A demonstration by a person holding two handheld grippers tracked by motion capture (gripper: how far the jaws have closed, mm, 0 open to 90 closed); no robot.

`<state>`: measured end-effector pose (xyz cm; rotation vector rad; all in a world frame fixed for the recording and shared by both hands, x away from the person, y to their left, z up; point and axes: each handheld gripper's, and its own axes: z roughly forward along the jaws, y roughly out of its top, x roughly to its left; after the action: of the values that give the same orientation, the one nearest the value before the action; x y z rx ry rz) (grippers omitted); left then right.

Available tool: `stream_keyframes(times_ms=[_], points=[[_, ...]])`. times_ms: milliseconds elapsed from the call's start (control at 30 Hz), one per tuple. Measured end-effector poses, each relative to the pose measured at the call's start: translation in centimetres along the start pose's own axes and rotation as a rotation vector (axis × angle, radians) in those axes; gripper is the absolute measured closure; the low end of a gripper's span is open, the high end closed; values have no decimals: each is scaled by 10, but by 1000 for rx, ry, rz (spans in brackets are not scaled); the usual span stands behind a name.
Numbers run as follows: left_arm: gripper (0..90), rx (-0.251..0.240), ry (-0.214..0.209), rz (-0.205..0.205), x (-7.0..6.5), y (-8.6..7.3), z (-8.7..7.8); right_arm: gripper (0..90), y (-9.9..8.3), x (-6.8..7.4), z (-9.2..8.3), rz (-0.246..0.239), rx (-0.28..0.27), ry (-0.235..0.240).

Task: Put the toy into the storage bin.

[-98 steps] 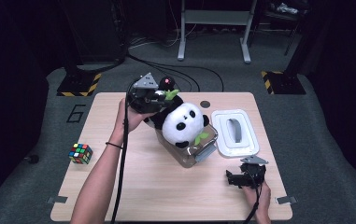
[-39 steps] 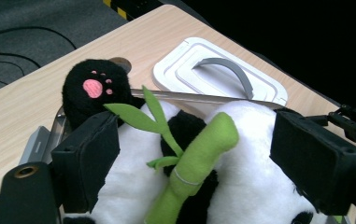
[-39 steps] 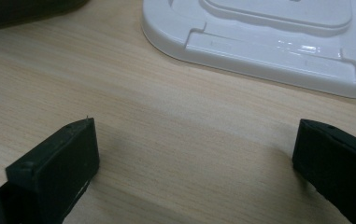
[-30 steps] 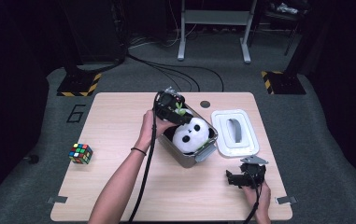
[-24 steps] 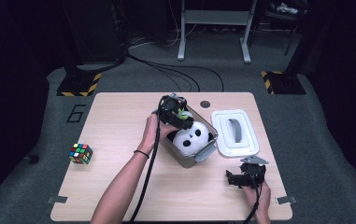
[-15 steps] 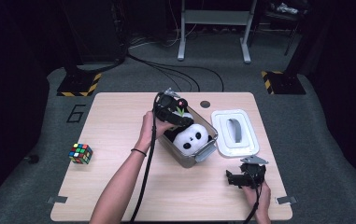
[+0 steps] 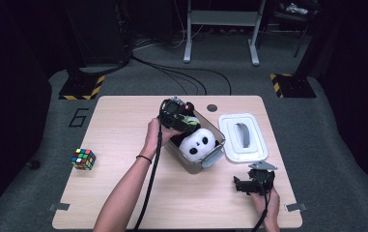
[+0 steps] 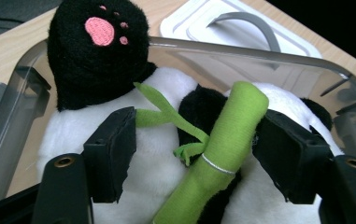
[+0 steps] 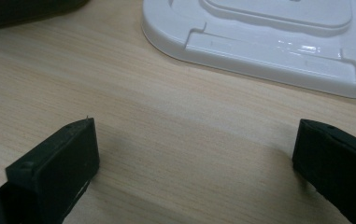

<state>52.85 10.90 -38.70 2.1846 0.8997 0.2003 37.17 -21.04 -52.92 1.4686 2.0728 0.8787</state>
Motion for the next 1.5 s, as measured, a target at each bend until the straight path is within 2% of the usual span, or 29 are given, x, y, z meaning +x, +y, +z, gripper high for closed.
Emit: stream_keyframes(times_ms=[100, 267, 333, 400, 500, 767, 933, 1000, 1067, 1167, 1267, 1433, 1500], points=[[343, 40, 20, 0, -1, 0, 5, 0, 0, 0, 0, 0, 0, 0], [369, 136, 49, 16, -2, 0, 20, 0, 0, 0, 0, 0, 0, 0], [372, 151, 57, 13, -2, 0, 23, 0, 0, 0, 0, 2, 0, 0], [373, 162, 47, 2, 1, 0, 26, 0, 0, 0, 0, 0, 0, 0], [382, 167, 41, 0, 2, -1, 28, 0, 0, 0, 0, 2, 1, 0], [377, 195, 80, 16, -4, 4, 28, 0, 0, 0, 0, 3, 1, 0], [290, 155, 54, -6, -3, 6, 15, 0, 0, 0, 0, 3, 1, 0], [229, 124, 38, -23, -5, 5, 8, 0, 0, 0, 0, 1, 0, 0], [202, 107, 26, -19, -9, 5, 4, 0, 0, 0, 0, 0, 0, 0], [186, 132, 26, 18, -21, 3, 5, 0, 0, 0, 0, 1, 0, 0], [163, 192, 50, 56, -30, -1, 15, 0, 0, 0, 0, 1, 0, 0], [165, 204, 90, 55, -35, -4, 22, 0, 0, 0, 0, 2, -1, -1], [167, 222, 111, 71, -38, -5, 26, 0, 0, 0, 0, 1, 0, -1]])
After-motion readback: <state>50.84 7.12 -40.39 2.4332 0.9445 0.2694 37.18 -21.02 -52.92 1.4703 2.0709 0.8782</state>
